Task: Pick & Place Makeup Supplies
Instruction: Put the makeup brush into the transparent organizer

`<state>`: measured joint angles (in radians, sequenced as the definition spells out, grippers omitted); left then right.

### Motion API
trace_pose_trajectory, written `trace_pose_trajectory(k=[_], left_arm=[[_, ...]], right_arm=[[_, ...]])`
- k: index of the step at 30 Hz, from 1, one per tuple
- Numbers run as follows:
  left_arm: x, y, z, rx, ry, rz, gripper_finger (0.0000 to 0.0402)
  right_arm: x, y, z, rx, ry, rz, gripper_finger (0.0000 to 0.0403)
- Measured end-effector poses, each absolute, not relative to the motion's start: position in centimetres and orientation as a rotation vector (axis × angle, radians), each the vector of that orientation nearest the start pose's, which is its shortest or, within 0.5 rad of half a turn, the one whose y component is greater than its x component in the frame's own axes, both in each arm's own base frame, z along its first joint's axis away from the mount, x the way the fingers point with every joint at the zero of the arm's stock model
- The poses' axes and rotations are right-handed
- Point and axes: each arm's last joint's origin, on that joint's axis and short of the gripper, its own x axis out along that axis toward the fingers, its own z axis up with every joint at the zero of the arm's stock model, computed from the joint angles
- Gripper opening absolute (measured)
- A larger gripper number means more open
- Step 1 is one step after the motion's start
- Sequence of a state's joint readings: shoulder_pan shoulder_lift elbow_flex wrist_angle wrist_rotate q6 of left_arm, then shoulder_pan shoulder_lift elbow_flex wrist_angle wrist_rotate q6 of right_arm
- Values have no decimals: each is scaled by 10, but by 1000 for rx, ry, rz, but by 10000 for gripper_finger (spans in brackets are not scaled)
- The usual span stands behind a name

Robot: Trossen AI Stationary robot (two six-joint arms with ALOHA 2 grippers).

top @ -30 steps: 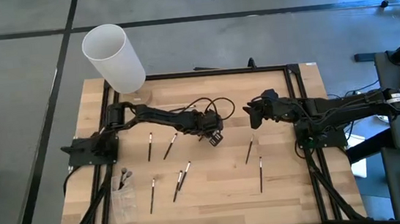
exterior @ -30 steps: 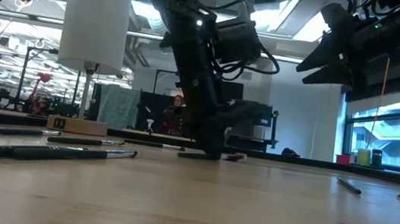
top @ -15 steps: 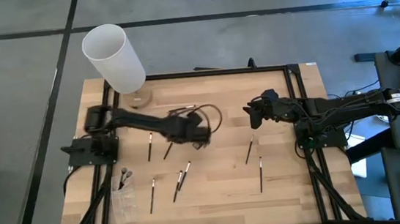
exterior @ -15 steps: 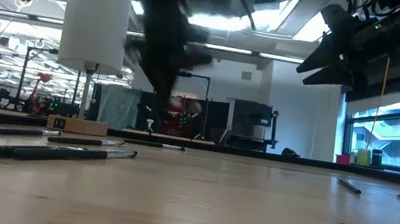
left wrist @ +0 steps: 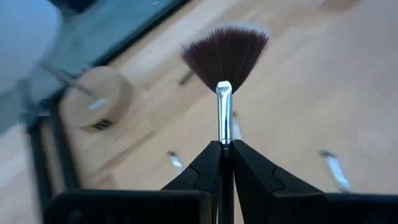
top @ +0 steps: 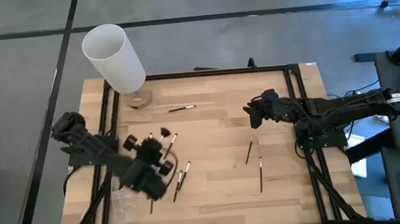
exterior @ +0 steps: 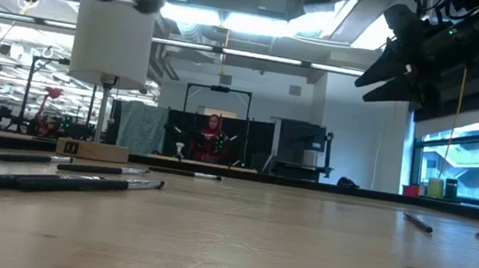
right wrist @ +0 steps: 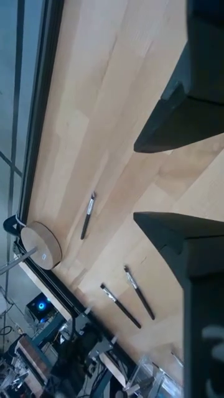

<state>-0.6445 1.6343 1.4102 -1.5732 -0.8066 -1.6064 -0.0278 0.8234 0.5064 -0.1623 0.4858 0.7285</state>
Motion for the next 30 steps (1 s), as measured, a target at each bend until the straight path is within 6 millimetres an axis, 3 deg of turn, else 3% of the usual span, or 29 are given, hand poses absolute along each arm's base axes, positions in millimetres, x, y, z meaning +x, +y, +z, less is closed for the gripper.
trace_pose_trajectory(k=[10, 18, 22, 26, 30], left_arm=[[189, -178, 265, -209, 762, 913, 34], [164, -200, 265, -149, 824, 785, 35], [156, -204, 271, -161, 705, 742, 33], [156, -204, 276, -156, 517, 702, 33], [161, -202, 280, -155, 366, 687, 33]], right_arm=[[175, -18, 234, 592, 269, -651, 165], [178, -19, 231, 588, 281, -656, 165], [180, -19, 235, 607, 233, -643, 165], [197, -16, 239, 600, 147, -574, 165], [228, -10, 238, 531, 60, -385, 165]])
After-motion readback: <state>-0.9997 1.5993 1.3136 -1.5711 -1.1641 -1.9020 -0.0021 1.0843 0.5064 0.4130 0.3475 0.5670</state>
